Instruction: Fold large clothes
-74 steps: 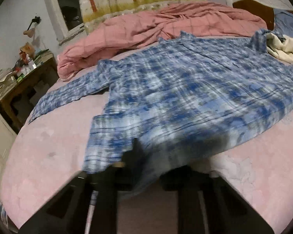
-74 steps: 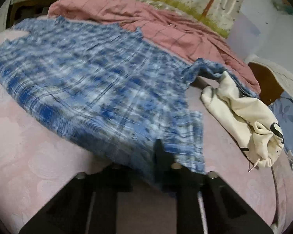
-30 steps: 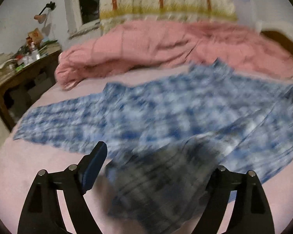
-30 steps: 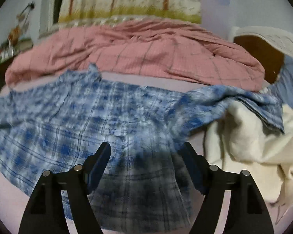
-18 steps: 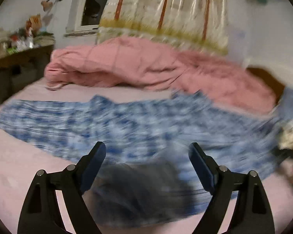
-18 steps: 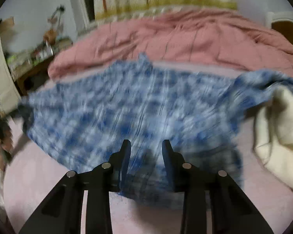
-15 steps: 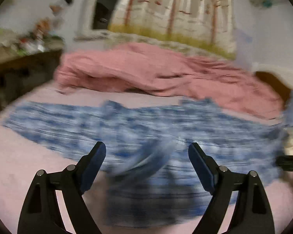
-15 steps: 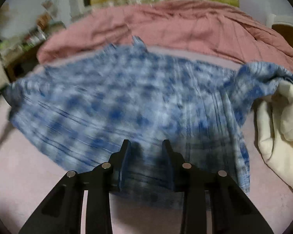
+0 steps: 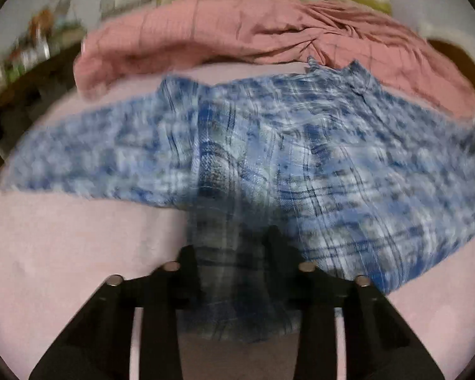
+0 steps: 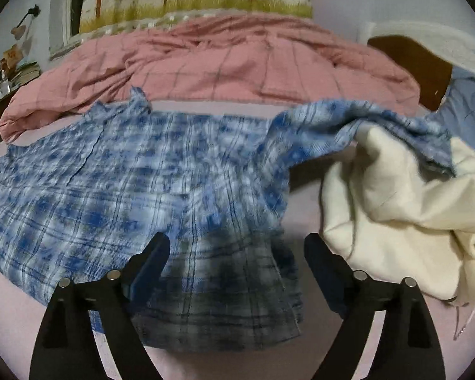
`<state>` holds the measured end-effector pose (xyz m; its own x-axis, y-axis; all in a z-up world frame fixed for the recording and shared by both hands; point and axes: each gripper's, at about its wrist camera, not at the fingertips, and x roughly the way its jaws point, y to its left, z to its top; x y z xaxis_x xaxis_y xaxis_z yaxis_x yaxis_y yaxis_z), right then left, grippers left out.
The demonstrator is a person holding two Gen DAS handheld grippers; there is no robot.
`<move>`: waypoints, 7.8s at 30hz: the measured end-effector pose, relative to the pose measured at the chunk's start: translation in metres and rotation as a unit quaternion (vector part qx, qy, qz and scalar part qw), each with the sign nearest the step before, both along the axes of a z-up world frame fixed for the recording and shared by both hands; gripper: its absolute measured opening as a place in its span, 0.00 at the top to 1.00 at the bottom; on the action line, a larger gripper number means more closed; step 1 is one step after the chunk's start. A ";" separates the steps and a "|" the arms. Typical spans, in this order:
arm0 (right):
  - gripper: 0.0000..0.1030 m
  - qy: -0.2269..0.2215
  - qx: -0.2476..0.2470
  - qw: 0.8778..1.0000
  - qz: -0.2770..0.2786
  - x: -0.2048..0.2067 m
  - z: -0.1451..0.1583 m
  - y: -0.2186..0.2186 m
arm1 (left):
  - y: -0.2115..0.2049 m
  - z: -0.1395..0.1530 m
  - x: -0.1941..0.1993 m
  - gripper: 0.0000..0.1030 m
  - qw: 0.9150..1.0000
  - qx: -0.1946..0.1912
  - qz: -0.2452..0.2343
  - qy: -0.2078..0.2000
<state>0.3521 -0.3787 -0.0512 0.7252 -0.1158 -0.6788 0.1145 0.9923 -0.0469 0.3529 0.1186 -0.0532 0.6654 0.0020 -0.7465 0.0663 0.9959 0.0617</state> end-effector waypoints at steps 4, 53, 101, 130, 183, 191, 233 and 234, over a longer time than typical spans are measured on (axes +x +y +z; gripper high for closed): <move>0.16 0.043 0.013 0.999 -0.012 0.005 -0.013 -0.008 | 0.024 0.009 0.000 0.91 0.998 -0.047 0.028 -0.010; 0.57 -0.046 0.038 0.997 0.051 -0.040 0.051 0.009 | 0.010 0.100 -0.050 0.48 0.982 -0.021 -0.034 -0.187; 0.14 -0.052 0.065 0.994 0.077 0.050 0.016 0.101 | 0.356 -0.035 0.083 0.98 0.902 -0.219 0.363 -0.087; 0.14 -0.081 0.044 0.996 -0.017 0.050 0.035 0.032 | -0.156 0.043 0.160 0.83 0.988 -0.118 -0.017 -0.093; 0.91 0.024 0.025 0.998 0.059 0.166 0.041 0.171 | 0.043 -0.021 0.129 0.61 0.979 -0.033 0.201 -0.002; 0.91 0.038 0.066 0.996 0.051 0.192 -0.013 0.148 | 0.045 -0.021 0.130 0.59 0.979 -0.034 0.203 0.000; 0.76 0.087 0.049 0.965 0.242 0.165 -0.028 0.205 | 0.033 -0.017 0.124 0.39 0.985 -0.015 0.170 -0.017; 0.86 0.093 0.065 0.962 0.248 0.167 -0.030 0.202 | 0.032 -0.017 0.124 0.39 0.985 -0.012 0.169 -0.017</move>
